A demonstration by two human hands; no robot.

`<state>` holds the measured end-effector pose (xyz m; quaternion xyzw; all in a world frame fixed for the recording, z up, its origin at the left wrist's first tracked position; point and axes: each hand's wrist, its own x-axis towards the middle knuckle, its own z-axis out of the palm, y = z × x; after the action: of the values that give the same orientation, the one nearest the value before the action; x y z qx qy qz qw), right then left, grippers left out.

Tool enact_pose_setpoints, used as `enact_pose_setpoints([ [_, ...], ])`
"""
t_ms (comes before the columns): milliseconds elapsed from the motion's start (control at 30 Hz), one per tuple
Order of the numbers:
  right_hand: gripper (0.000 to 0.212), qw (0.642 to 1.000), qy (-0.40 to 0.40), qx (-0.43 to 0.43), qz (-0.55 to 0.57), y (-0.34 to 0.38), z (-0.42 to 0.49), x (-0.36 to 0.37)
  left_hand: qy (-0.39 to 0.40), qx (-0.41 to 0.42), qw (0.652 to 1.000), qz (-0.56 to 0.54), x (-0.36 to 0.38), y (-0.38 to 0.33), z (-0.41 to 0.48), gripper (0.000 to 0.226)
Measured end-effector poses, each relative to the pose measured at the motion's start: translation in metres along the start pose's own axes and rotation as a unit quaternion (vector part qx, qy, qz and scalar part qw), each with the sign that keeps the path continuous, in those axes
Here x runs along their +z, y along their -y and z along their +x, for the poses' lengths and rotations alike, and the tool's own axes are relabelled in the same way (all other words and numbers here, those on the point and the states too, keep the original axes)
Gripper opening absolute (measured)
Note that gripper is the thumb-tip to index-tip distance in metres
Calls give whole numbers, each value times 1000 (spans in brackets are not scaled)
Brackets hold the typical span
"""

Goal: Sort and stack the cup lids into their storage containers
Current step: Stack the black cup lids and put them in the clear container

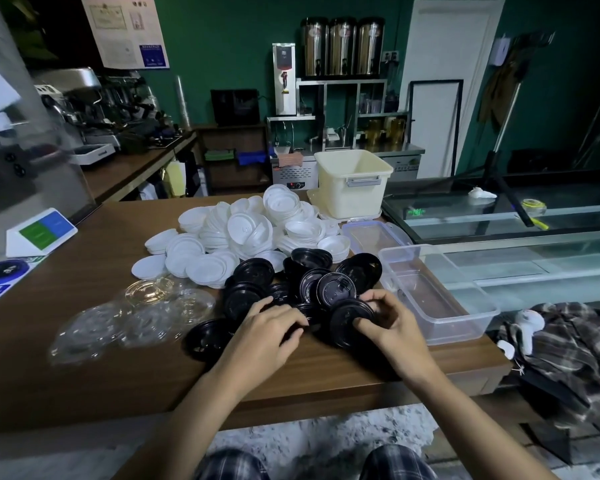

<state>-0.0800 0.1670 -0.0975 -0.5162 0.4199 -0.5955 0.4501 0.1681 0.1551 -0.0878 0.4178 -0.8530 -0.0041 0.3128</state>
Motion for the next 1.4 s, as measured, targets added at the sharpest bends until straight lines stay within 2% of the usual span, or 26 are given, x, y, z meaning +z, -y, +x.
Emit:
enact_pose_setpoints([
  [67,36,1000,-3,9,26,-1,0,-1,-16,-47,995,-87,-10,-4,5,10],
  [167,46,1000,7,6,16,-3,-1,1,-37,-140,965,-219,-22,-7,11,20],
  [300,41,999,14,-30,-27,-5,0,8,-65,-220,898,-374,-32,-8,12,31],
  [433,37,1000,9,-20,-8,-6,2,17,-58,-257,824,-502,-33,-15,4,31],
  [500,39,1000,21,-13,0,-5,2,22,-50,-263,823,-500,-28,-20,3,33],
  [633,37,999,32,-30,17,-8,1,27,-66,-284,850,-439,-19,-27,1,37],
  [733,32,998,28,-24,45,-9,1,28,-99,-318,827,-453,-13,-30,0,31],
  [800,29,997,26,-13,75,-8,1,29,-120,-336,810,-466,-11,-33,0,38],
  [833,27,996,28,-11,84,-7,2,30,-125,-334,812,-463,-11,-33,0,45],
  [900,32,996,26,-7,79,-5,3,36,-117,-312,844,-421,-13,-31,-1,52],
  [967,38,996,25,-3,80,-1,3,42,-99,-298,876,-366,-21,-30,-2,41],
  [1100,33,996,36,9,87,-1,5,52,-82,-327,889,-311,-34,-34,0,19],
  [1233,25,993,35,19,111,-2,6,55,-40,-304,940,-150,-30,-34,-5,45],
  [1333,25,990,39,19,135,1,2,54,-62,-289,954,-54,-28,-26,-5,52],
  [1400,27,990,47,24,133,1,1,55,-110,-261,958,-46,-30,-19,-2,34],
])
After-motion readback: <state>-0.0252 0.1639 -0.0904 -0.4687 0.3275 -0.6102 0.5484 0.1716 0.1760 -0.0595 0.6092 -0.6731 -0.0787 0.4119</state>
